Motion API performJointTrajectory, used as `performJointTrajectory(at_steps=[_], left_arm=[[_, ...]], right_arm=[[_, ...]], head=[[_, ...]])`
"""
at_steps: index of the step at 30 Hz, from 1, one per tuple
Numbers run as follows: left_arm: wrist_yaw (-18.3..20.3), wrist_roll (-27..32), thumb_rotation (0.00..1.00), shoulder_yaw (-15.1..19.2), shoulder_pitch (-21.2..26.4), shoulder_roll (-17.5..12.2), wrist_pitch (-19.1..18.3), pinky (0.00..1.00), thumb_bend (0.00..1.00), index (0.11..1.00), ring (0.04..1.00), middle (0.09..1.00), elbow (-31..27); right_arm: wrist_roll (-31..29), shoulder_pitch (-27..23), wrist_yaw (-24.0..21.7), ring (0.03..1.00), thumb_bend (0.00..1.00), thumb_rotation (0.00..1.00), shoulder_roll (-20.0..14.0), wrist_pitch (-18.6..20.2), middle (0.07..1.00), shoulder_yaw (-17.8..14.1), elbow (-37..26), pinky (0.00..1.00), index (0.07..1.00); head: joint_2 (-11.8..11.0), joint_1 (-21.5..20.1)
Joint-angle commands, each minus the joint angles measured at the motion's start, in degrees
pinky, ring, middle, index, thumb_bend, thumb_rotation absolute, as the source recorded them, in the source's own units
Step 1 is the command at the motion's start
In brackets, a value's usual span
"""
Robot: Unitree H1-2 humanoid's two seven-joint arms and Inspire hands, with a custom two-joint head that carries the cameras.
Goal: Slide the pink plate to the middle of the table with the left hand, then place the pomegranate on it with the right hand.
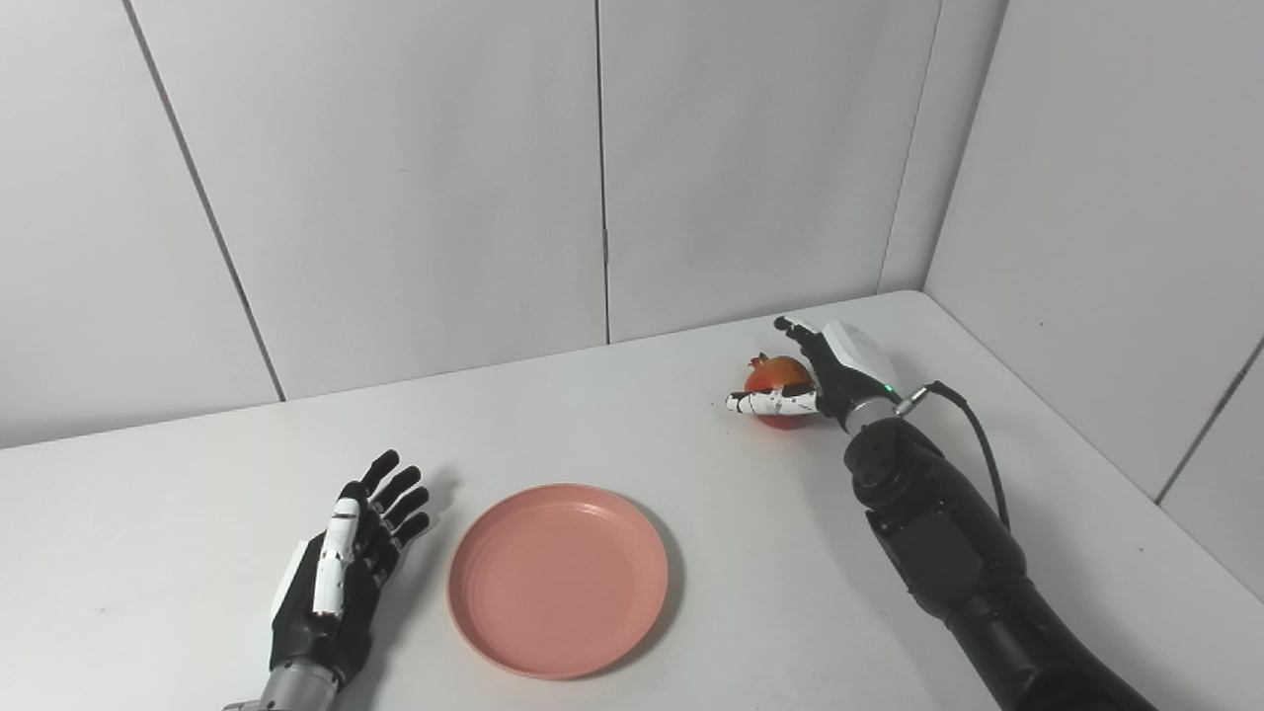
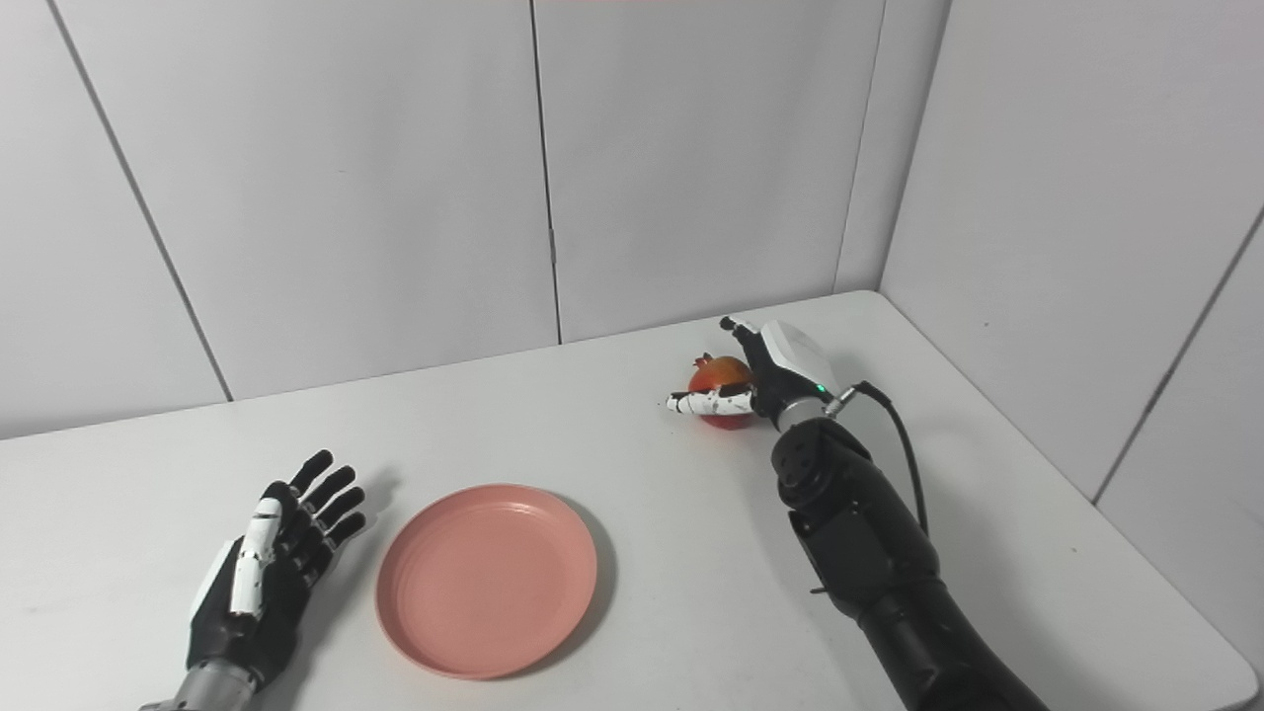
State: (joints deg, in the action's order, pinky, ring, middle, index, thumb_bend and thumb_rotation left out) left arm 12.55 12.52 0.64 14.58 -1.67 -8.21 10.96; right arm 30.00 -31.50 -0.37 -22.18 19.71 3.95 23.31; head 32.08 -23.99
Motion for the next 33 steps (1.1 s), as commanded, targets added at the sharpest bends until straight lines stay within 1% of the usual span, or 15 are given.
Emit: performJointTrajectory(at_steps=[1, 4, 6, 11, 14, 17, 20, 22, 23, 24, 25, 26, 27, 29, 33], left_arm=[[-0.15, -0.32, 1.00, -0.26, -1.42, -0.75, -3.09, 0.88, 0.38, 0.885, 0.885, 0.891, 1.70], [0.06, -0.12, 1.00, -0.21, -1.37, -0.79, -2.76, 0.88, 0.38, 0.886, 0.884, 0.891, 1.98], [0.09, -0.12, 1.00, -0.23, -1.37, -0.84, -2.84, 0.88, 0.38, 0.886, 0.885, 0.892, 1.91], [-0.02, -0.16, 1.00, -0.23, -1.32, -0.79, -2.98, 0.88, 0.38, 0.884, 0.885, 0.892, 1.84], [0.04, -0.11, 1.00, -0.24, -1.30, -0.85, -3.07, 0.89, 0.38, 0.886, 0.889, 0.894, 1.76], [-0.03, -0.14, 1.00, -0.20, -1.28, -0.80, -2.92, 0.88, 0.38, 0.884, 0.885, 0.892, 1.79], [0.00, -0.28, 1.00, -0.33, -1.29, -0.89, -3.00, 0.88, 0.39, 0.885, 0.885, 0.892, 1.65], [-0.03, -0.24, 1.00, -0.31, -1.27, -0.89, -3.02, 0.88, 0.39, 0.885, 0.886, 0.893, 1.70], [-0.07, -0.25, 1.00, -0.30, -1.26, -0.88, -3.05, 0.89, 0.39, 0.886, 0.887, 0.893, 1.71], [-0.17, -0.32, 1.00, -0.30, -1.25, -0.86, -3.06, 0.89, 0.39, 0.885, 0.887, 0.893, 1.73], [-0.20, -0.40, 1.00, -0.33, -1.22, -0.84, -2.97, 0.88, 0.39, 0.884, 0.885, 0.892, 1.81], [-0.27, -0.45, 1.00, -0.35, -1.21, -0.80, -2.98, 0.88, 0.39, 0.884, 0.885, 0.892, 1.83], [-0.30, -0.44, 1.00, -0.35, -1.19, -0.75, -2.97, 0.88, 0.39, 0.884, 0.886, 0.891, 1.88], [-0.34, -0.44, 1.00, -0.36, -1.15, -0.70, -3.12, 0.88, 0.39, 0.886, 0.888, 0.893, 1.85], [-0.37, -0.45, 1.00, -0.40, -1.07, -0.56, -2.83, 0.88, 0.39, 0.888, 0.887, 0.894, 2.04]], right_arm=[[-0.39, -3.33, 1.31, 0.811, 1.00, 0.42, -1.08, -0.92, 0.845, -0.36, -0.95, 0.71, 0.854], [-0.48, -3.36, 2.44, 0.757, 1.00, 0.38, -1.13, -2.80, 0.807, 0.09, -0.08, 0.65, 0.834], [-0.37, -3.40, 3.08, 0.704, 0.98, 0.34, -1.24, -3.73, 0.762, 0.50, 0.29, 0.60, 0.787], [0.23, -4.36, 4.50, 0.622, 0.87, 0.19, -1.52, -4.75, 0.676, 1.96, 2.88, 0.55, 0.661], [1.68, -5.31, 4.24, 0.594, 0.87, 0.17, -1.93, -3.47, 0.645, 3.74, 4.34, 0.54, 0.632], [3.57, -6.23, 3.52, 0.557, 0.89, 0.18, -2.41, -1.50, 0.613, 5.74, 5.53, 0.48, 0.614], [5.14, -6.73, 3.13, 0.489, 0.92, 0.18, -2.75, 0.02, 0.557, 7.24, 5.87, 0.40, 0.598], [5.92, -6.75, 3.28, 0.430, 0.90, 0.15, -2.81, 1.00, 0.509, 7.72, 5.40, 0.34, 0.570], [6.00, -6.66, 3.57, 0.394, 0.88, 0.12, -2.80, 0.99, 0.480, 7.68, 5.16, 0.30, 0.555], [6.07, -6.52, 3.77, 0.361, 0.71, 0.13, -2.82, 1.01, 0.451, 7.58, 4.79, 0.27, 0.522], [6.12, -6.43, 3.93, 0.328, 0.60, 0.13, -2.84, 1.00, 0.426, 7.49, 4.54, 0.24, 0.500], [6.02, -6.25, 4.30, 0.317, 0.56, 0.13, -2.84, 0.66, 0.418, 7.25, 4.19, 0.23, 0.492], [5.79, -6.09, 4.64, 0.311, 0.54, 0.07, -2.81, 0.27, 0.409, 6.94, 3.84, 0.22, 0.500], [5.07, -5.60, 5.28, 0.311, 0.53, 0.01, -2.77, -0.58, 0.402, 6.01, 2.40, 0.23, 0.514], [4.81, -4.55, 5.50, 0.369, 0.53, 0.00, -2.74, 0.21, 0.421, 4.27, -3.13, 0.28, 0.517]], head=[[0.08, 0.05], [0.09, 0.04], [0.18, 0.04], [0.18, 0.04], [0.34, 0.06], [0.42, 0.11], [0.47, 0.08], [0.47, 0.07], [0.47, 0.07], [0.47, 0.07], [0.44, 0.27], [0.44, 0.27], [0.45, 0.36], [0.42, 0.40], [0.30, 0.66]])
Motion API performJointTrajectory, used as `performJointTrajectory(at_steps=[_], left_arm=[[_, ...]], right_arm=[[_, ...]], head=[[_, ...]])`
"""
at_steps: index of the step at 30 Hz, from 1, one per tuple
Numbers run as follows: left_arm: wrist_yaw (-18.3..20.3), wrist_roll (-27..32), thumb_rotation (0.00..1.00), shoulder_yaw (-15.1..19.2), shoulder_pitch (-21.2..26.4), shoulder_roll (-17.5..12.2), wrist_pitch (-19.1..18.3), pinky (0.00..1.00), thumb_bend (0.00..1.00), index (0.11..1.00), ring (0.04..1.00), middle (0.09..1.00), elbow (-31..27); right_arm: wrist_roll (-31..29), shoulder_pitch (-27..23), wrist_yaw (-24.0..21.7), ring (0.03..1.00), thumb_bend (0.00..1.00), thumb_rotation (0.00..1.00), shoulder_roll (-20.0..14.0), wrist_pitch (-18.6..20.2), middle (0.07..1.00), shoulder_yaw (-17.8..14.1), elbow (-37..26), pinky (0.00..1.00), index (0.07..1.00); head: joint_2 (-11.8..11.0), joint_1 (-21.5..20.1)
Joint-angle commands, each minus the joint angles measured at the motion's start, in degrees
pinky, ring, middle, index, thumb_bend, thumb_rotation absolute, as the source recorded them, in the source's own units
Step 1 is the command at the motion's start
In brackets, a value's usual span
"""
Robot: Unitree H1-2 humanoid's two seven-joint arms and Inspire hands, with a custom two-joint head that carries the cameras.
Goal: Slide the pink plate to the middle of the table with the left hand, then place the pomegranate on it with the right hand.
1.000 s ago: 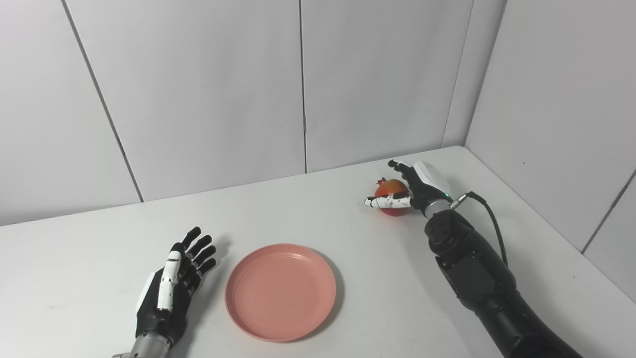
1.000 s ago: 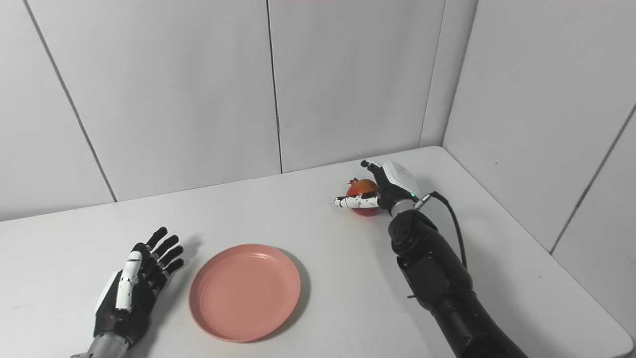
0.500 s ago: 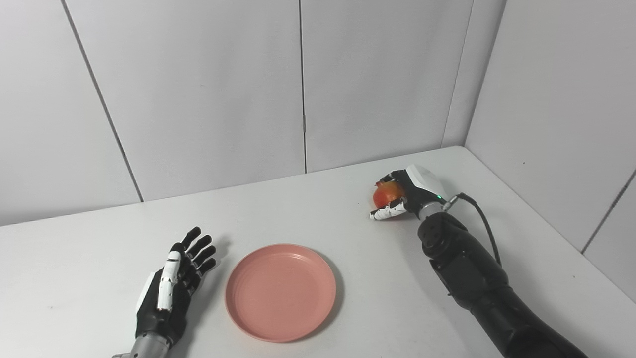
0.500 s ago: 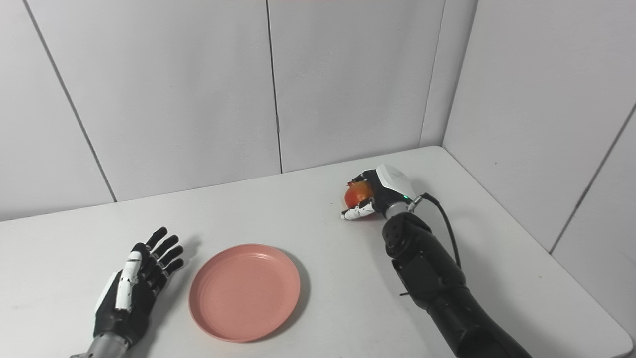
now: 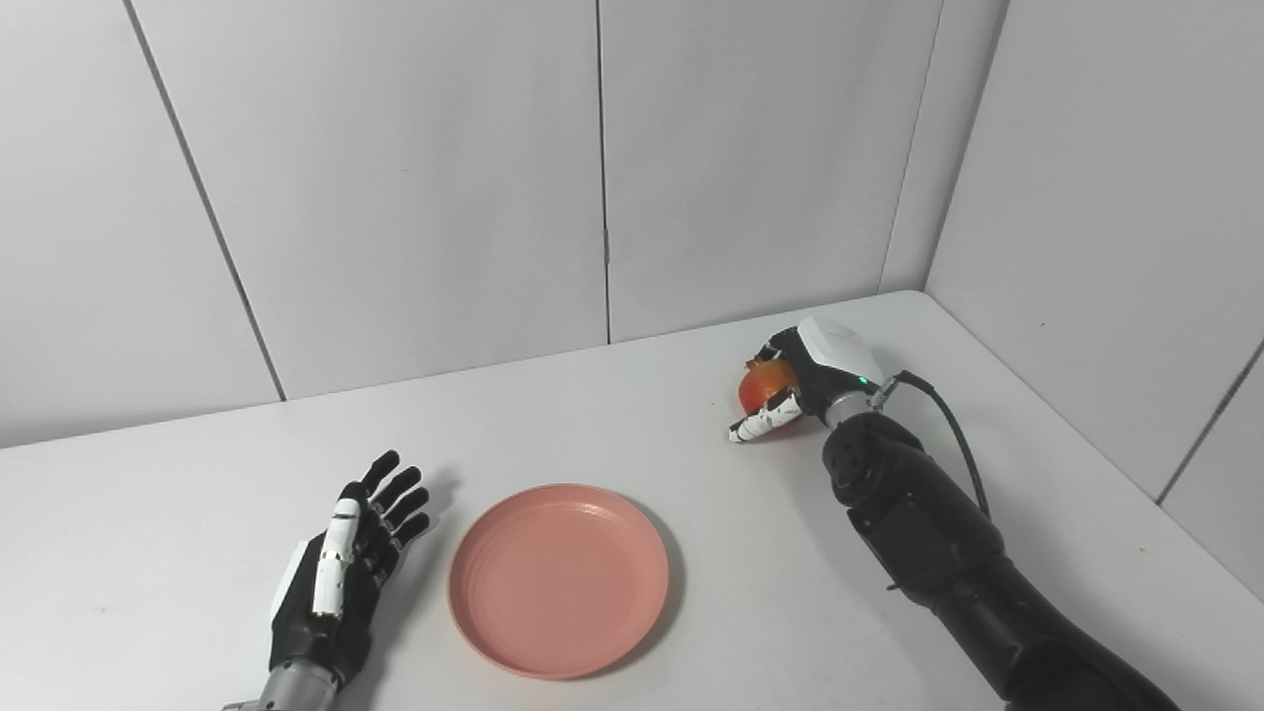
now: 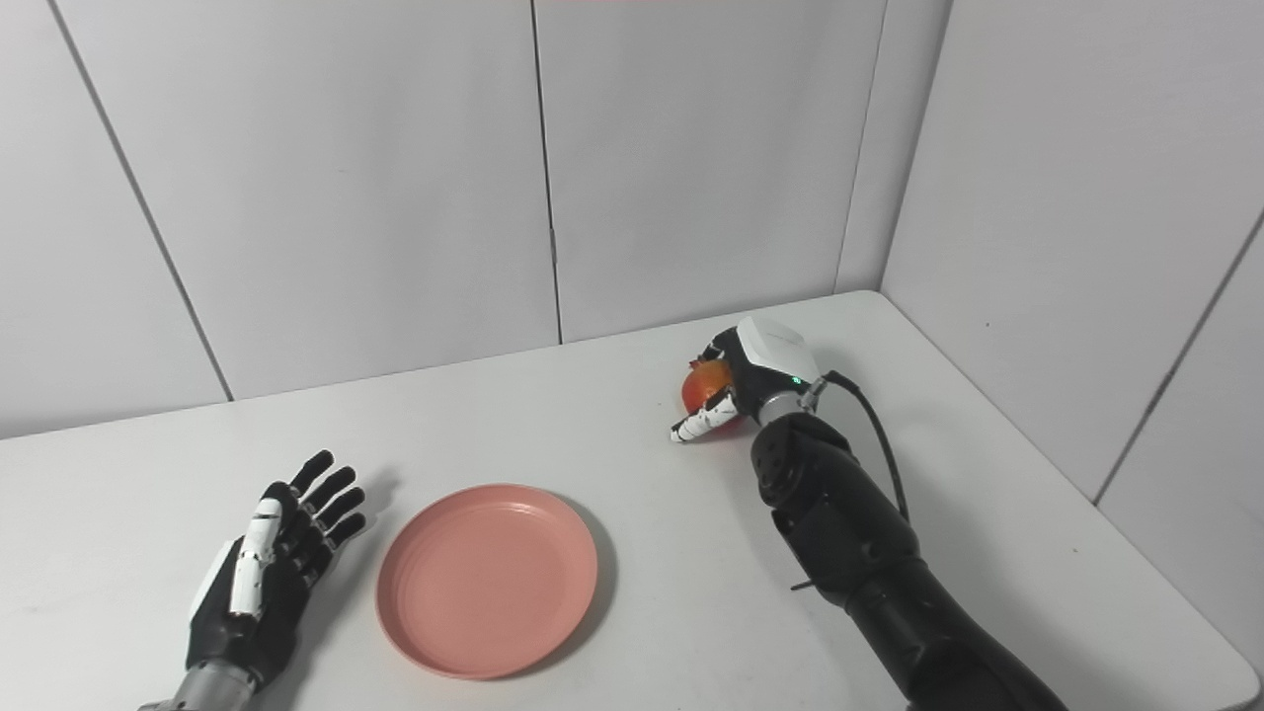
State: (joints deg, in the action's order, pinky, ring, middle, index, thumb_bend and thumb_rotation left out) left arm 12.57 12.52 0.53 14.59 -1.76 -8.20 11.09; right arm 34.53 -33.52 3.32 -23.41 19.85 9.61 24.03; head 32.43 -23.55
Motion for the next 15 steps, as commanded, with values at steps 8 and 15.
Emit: performJointTrajectory(at_steps=[8, 15], left_arm=[[-0.68, -0.67, 1.00, -0.44, -0.96, -0.05, -2.70, 0.89, 0.38, 0.887, 0.890, 0.893, 2.13], [-1.41, -1.12, 1.00, -0.82, -0.88, 0.67, -2.72, 0.88, 0.39, 0.884, 0.882, 0.887, 2.12]], right_arm=[[1.99, -0.47, -0.63, 0.424, 0.53, 0.00, -1.44, 4.40, 0.469, -2.71, -17.22, 0.34, 0.498], [3.49, 1.13, -2.81, 0.414, 0.53, 0.00, 0.02, 4.76, 0.455, -2.01, -26.17, 0.33, 0.513]], head=[[-0.08, 1.02], [0.29, 3.21]])
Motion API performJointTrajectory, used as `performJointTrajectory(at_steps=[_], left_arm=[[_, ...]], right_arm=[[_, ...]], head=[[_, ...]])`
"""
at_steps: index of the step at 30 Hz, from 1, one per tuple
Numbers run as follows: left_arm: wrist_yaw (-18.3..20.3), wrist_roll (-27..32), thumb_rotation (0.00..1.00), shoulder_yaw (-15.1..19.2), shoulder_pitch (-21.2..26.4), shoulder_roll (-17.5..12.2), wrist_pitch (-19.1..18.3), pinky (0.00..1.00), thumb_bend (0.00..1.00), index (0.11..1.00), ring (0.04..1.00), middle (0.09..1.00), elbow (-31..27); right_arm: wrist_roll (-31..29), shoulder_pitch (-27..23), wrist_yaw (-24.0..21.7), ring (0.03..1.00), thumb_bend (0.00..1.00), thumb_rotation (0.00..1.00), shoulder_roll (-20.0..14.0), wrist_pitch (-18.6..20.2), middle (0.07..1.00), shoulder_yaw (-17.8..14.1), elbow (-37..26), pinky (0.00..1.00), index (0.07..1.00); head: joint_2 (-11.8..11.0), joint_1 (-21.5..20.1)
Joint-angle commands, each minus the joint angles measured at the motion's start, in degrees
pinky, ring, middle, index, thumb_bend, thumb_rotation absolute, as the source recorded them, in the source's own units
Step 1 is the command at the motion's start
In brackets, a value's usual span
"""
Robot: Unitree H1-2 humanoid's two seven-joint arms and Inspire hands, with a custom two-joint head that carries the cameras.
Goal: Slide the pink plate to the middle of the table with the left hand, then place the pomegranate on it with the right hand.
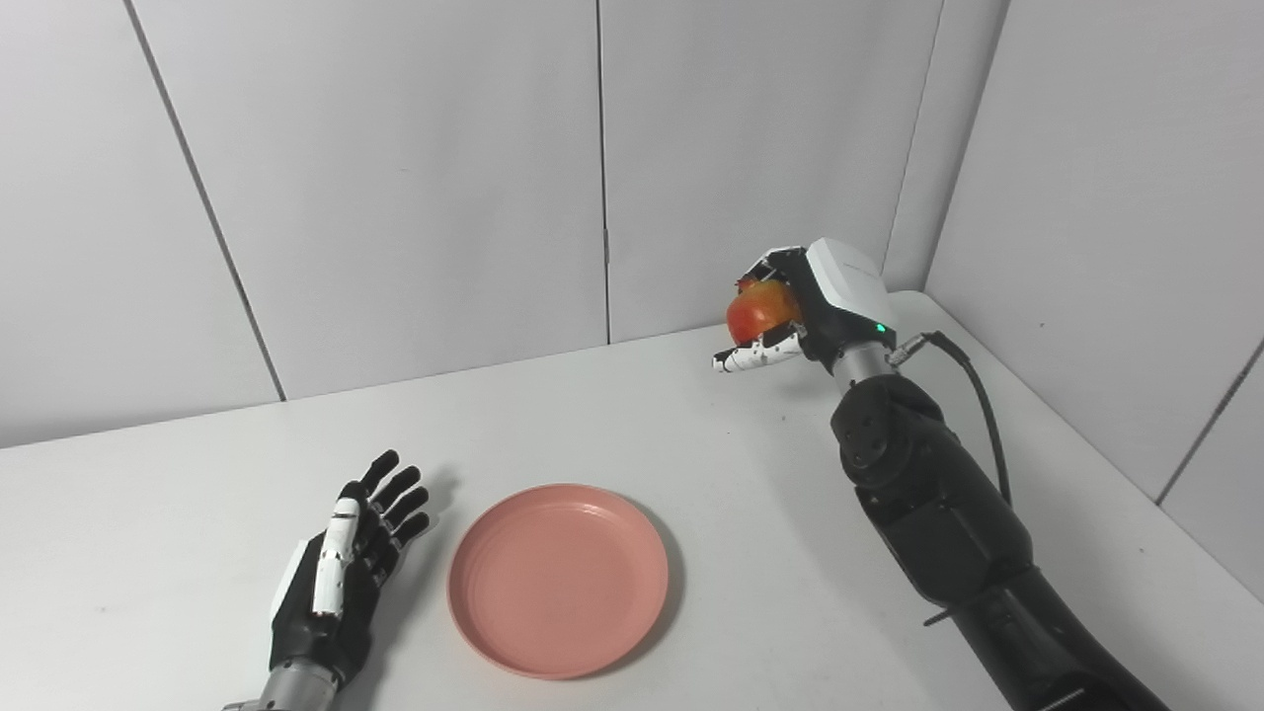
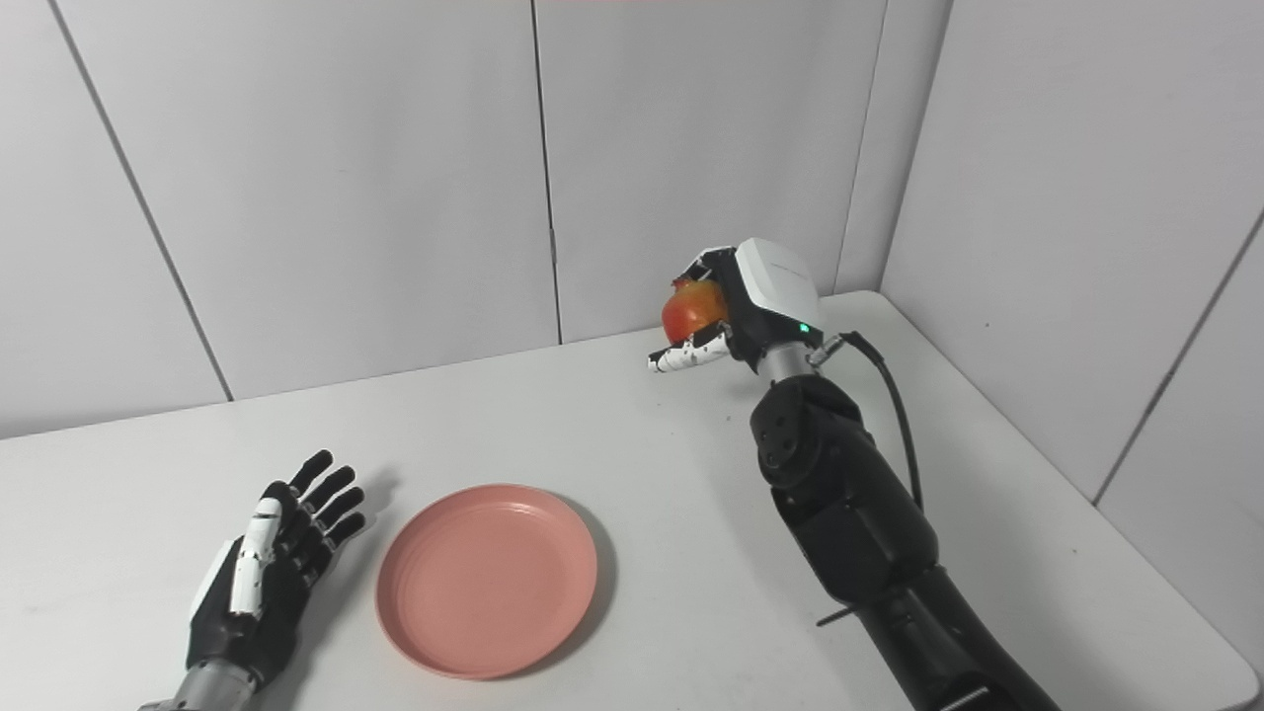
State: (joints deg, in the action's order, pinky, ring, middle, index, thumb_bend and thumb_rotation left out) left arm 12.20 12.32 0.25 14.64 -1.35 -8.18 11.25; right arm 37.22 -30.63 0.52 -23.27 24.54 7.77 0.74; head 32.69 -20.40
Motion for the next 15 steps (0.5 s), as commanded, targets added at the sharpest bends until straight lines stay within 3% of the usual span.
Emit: performJointTrajectory(at_steps=[1, 15], left_arm=[[-1.21, -0.97, 1.00, -0.55, -0.94, 0.43, -2.86, 0.88, 0.39, 0.884, 0.882, 0.886, 1.87], [-4.26, -3.63, 1.00, -2.29, -0.81, 2.50, -2.73, 0.85, 0.38, 0.867, 0.868, 0.877, 0.81]], right_arm=[[1.13, -1.48, -0.35, 0.412, 0.53, 0.00, 0.32, 0.01, 0.452, 0.25, -4.17, 0.32, 0.515], [8.50, 0.86, -7.43, 0.384, 0.53, 0.00, 6.11, -0.56, 0.442, 8.01, -15.94, 0.30, 0.522]], head=[[0.03, 0.06], [1.55, 5.91]])
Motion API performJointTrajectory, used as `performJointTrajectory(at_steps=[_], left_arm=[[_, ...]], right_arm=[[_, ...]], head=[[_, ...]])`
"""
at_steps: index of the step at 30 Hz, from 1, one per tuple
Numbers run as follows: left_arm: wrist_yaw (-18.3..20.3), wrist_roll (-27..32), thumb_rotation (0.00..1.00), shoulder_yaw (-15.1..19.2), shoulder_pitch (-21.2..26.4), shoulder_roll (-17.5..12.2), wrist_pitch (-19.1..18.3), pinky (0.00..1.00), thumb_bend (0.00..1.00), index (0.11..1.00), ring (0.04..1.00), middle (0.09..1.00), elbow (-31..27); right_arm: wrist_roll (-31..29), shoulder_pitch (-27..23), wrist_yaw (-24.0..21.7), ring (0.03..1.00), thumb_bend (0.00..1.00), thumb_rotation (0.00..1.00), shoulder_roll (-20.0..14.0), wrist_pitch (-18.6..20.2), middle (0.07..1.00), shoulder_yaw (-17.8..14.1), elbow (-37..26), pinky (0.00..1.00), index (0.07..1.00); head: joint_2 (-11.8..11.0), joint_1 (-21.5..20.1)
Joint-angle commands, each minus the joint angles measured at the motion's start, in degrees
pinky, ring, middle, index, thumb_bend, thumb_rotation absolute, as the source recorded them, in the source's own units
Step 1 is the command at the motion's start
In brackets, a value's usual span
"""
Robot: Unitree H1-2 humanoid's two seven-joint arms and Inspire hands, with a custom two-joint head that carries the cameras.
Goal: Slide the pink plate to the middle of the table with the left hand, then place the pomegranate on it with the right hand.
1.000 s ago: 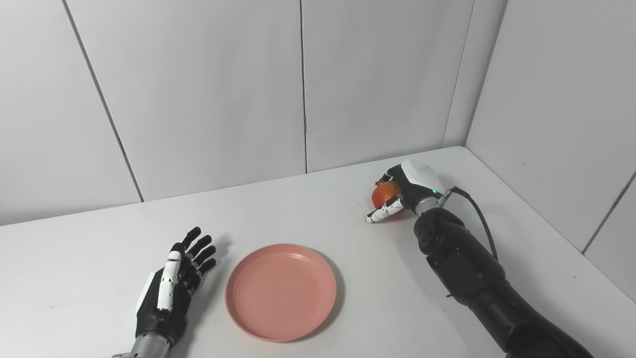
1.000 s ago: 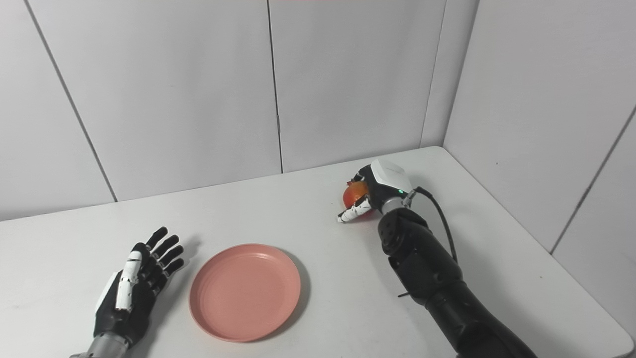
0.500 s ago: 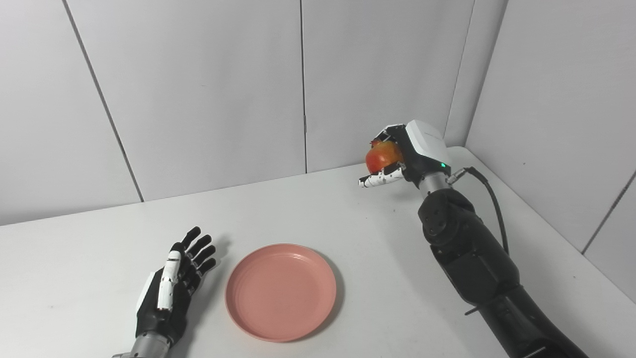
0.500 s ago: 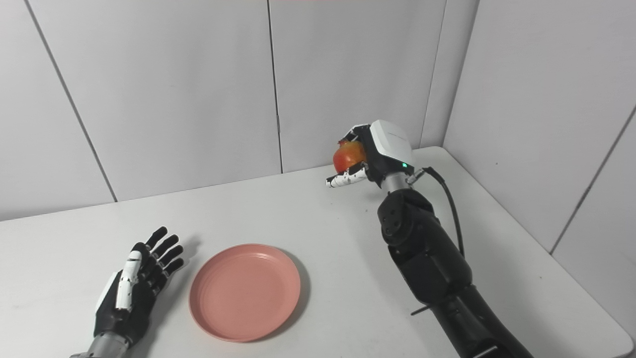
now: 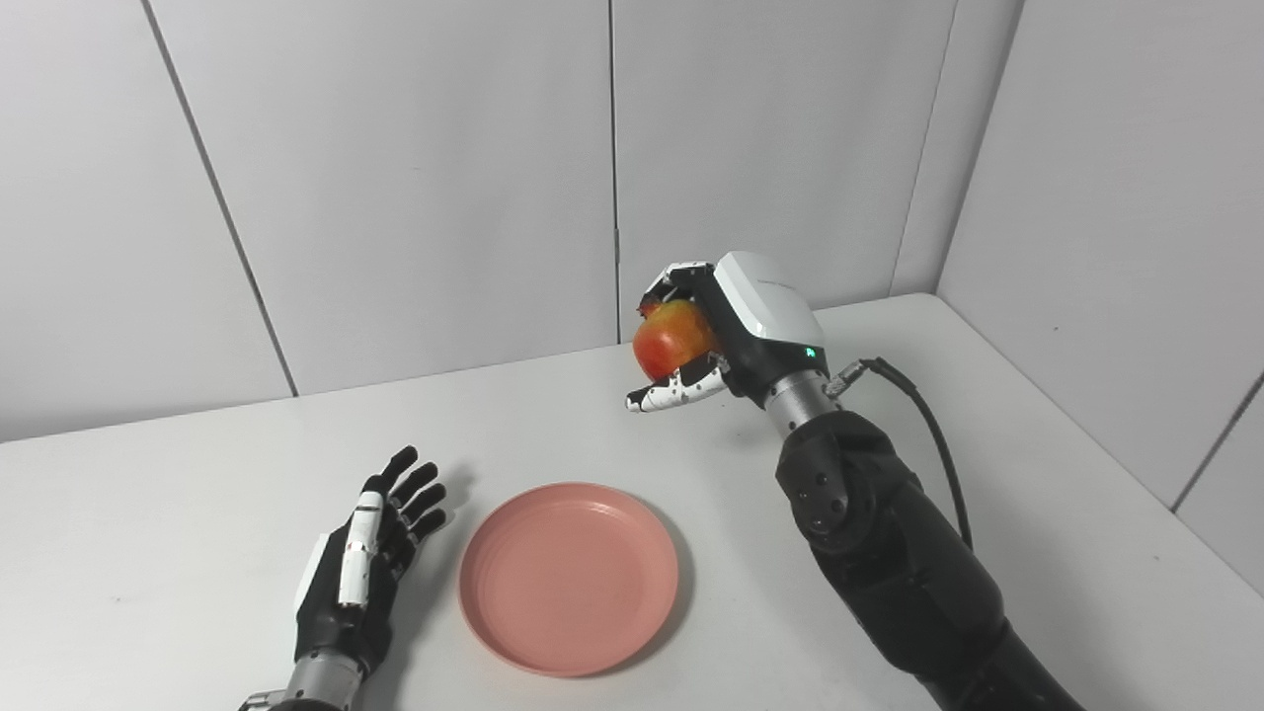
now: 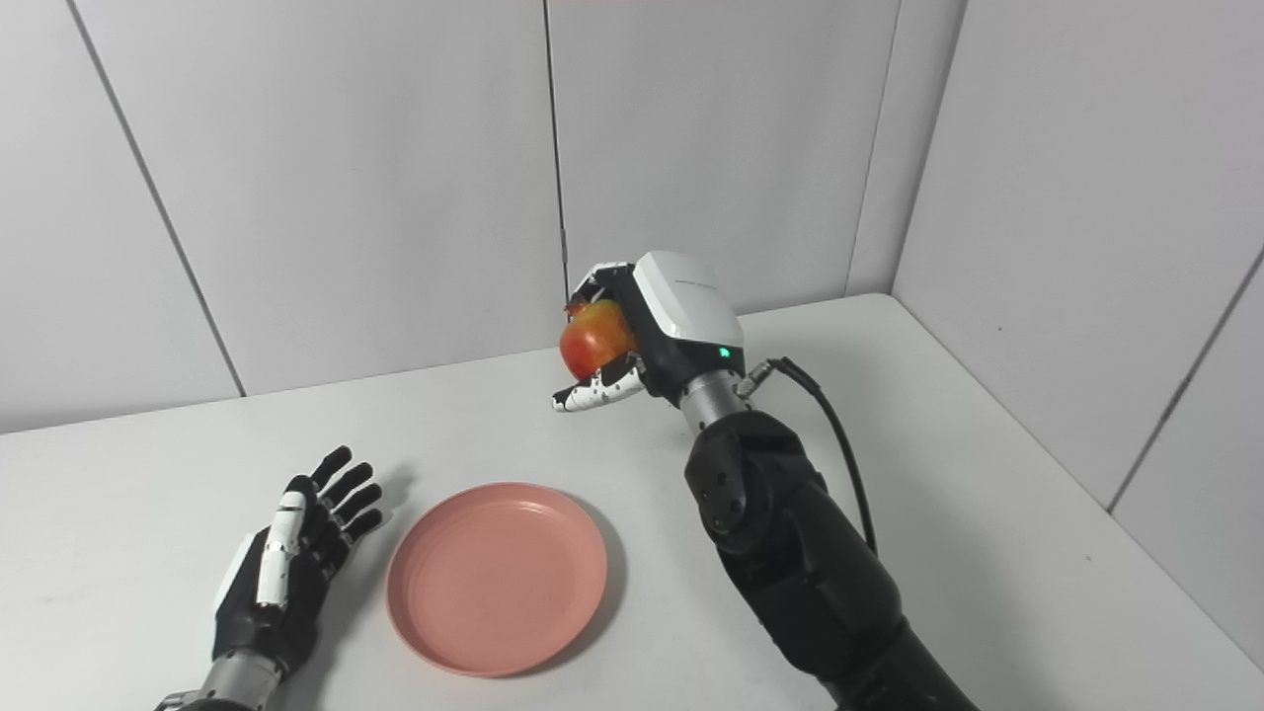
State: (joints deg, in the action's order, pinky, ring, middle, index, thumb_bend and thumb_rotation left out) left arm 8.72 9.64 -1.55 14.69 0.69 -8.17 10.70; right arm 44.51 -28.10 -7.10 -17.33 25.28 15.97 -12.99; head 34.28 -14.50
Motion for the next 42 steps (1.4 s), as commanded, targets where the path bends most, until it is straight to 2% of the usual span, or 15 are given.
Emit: performJointTrajectory(at_steps=[1, 11, 15, 20, 32, 42], left_arm=[[-0.86, -1.24, 1.00, -0.72, -0.82, 0.61, -2.34, 0.85, 0.38, 0.867, 0.867, 0.877, 1.44], [-2.58, -3.27, 1.00, -1.68, -0.61, 2.44, -2.12, 0.85, 0.38, 0.869, 0.863, 0.873, 0.81], [-3.47, -3.84, 1.00, -1.91, -0.33, 3.22, -2.31, 0.85, 0.37, 0.867, 0.859, 0.869, 0.58], [-4.69, -4.93, 1.00, -2.33, -0.34, 4.13, -3.43, 0.86, 0.38, 0.873, 0.863, 0.876, -0.57], [-5.39, -5.42, 1.00, -2.59, -0.04, 4.91, -3.97, 0.86, 0.37, 0.879, 0.869, 0.883, -1.48], [-5.75, -5.48, 1.00, -2.73, 0.36, 5.01, -2.21, 0.86, 0.38, 0.872, 0.869, 0.877, -0.77]], right_arm=[[1.26, -1.33, -0.06, 0.380, 0.53, 0.00, 0.72, -1.80, 0.439, 0.41, -2.67, 0.30, 0.522], [2.08, 1.17, -2.08, 0.389, 0.52, 0.00, 4.43, -4.40, 0.444, 4.18, -4.00, 0.31, 0.525], [2.20, 1.61, -2.37, 0.357, 0.52, 0.00, 5.51, -5.58, 0.430, 4.99, -3.19, 0.28, 0.526], [2.17, 2.46, -2.41, 0.367, 0.52, 0.00, 5.72, -7.55, 0.435, 6.26, -2.04, 0.28, 0.525], [2.40, 4.45, -4.89, 0.351, 0.52, 0.00, 5.97, -7.42, 0.428, 9.04, 0.33, 0.26, 0.528], [2.65, 5.00, -5.13, 0.347, 0.52, 0.00, 5.92, -8.53, 0.420, 10.59, 3.01, 0.26, 0.529]], head=[[0.33, 1.22], [2.01, 6.03], [2.91, 8.06], [3.90, 9.90], [5.64, 12.21], [6.70, 12.92]])
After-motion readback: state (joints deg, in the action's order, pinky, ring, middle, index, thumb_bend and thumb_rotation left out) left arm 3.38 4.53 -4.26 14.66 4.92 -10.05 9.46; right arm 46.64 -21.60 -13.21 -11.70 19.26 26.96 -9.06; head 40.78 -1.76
